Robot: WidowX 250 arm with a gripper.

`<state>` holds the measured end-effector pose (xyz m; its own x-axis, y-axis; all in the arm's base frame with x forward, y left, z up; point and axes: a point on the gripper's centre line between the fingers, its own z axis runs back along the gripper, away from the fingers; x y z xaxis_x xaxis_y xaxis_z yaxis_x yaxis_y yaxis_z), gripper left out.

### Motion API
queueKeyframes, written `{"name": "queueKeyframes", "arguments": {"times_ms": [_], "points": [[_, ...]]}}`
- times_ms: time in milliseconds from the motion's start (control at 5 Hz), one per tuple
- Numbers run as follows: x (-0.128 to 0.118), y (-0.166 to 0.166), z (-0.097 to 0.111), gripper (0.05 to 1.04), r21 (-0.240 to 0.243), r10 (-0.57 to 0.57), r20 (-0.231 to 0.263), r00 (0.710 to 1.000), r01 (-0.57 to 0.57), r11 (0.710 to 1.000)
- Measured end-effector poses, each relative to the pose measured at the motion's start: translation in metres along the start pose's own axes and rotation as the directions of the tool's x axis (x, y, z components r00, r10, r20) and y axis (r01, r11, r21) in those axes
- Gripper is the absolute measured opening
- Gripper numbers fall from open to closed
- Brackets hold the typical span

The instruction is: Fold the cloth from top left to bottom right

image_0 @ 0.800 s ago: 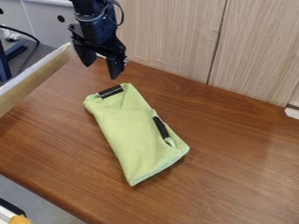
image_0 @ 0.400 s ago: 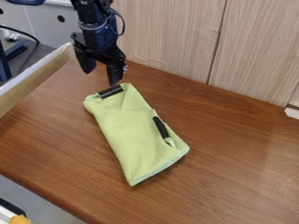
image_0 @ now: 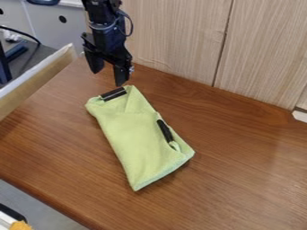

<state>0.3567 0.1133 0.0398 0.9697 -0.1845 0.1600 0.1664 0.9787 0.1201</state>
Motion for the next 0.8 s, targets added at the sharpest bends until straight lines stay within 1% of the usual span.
{"name": "queueKeyframes", "arguments": {"times_ms": [200, 400, 600, 800], "points": [[0.002, -0.002, -0.018, 1.000, -0.042, -0.090, -0.039, 0.995, 0.088, 0.995], [0.003, 0.004, -0.029, 1.000, -0.067, -0.101, -0.063, 0.993, 0.097, 0.993], [-0.001, 0.011, -0.044, 1.000, -0.091, -0.104, -0.102, 0.989, 0.095, 0.991], [-0.005, 0.020, -0.053, 1.000, -0.098, -0.078, -0.137, 0.987, 0.065, 0.993]]}}
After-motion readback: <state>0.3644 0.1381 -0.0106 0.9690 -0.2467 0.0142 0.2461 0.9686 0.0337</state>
